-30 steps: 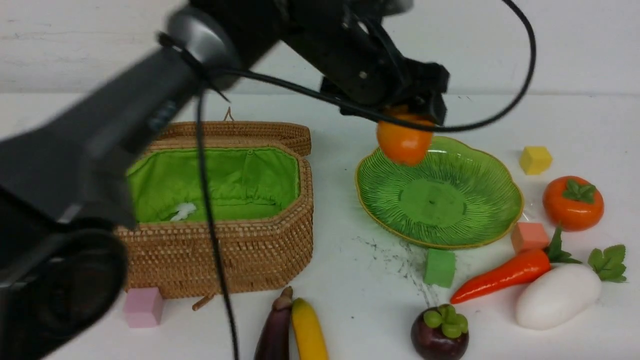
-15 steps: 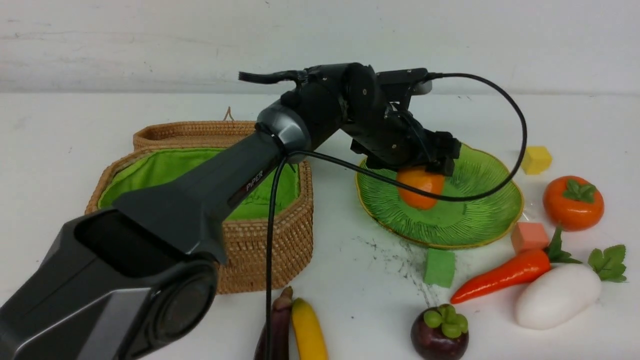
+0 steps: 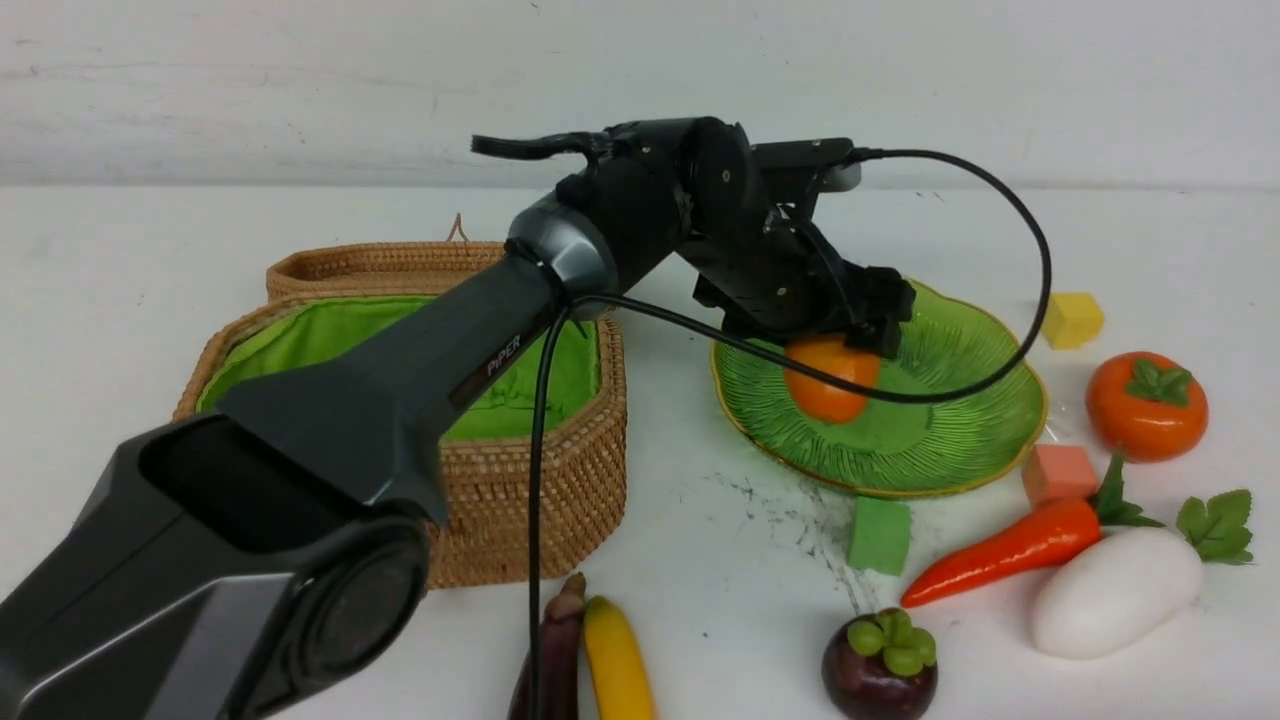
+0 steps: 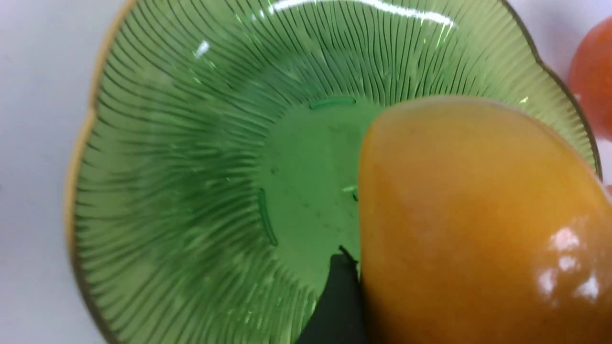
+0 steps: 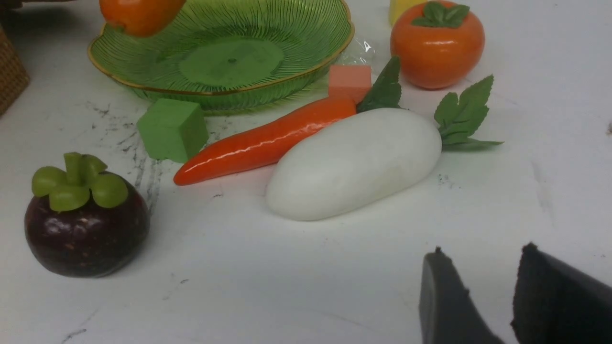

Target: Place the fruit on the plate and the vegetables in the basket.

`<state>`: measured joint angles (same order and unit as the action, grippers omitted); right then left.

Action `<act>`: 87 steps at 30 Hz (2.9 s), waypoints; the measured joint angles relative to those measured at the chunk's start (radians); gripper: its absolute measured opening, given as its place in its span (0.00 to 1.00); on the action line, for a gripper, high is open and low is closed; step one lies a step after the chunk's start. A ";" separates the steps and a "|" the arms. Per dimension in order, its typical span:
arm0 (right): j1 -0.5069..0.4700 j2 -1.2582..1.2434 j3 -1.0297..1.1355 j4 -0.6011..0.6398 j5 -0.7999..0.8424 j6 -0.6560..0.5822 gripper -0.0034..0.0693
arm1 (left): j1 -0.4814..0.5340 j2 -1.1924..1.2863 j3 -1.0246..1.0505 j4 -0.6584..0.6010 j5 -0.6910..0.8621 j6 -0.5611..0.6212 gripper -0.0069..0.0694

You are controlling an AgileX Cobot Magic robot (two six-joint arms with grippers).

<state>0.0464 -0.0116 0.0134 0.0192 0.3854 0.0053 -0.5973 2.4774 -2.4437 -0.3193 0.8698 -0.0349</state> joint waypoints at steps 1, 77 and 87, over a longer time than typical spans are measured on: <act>0.000 0.000 0.000 0.000 0.000 0.000 0.38 | 0.000 -0.002 0.000 0.004 0.000 0.000 0.90; 0.000 0.000 0.000 0.000 0.000 0.000 0.38 | -0.131 -0.751 1.317 0.088 -0.021 -0.214 0.78; 0.000 0.000 0.000 0.000 0.000 0.000 0.38 | -0.131 -0.680 1.317 0.048 -0.099 -0.210 0.78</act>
<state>0.0464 -0.0116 0.0134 0.0192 0.3854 0.0053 -0.7279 1.7976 -1.1268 -0.2710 0.7703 -0.2445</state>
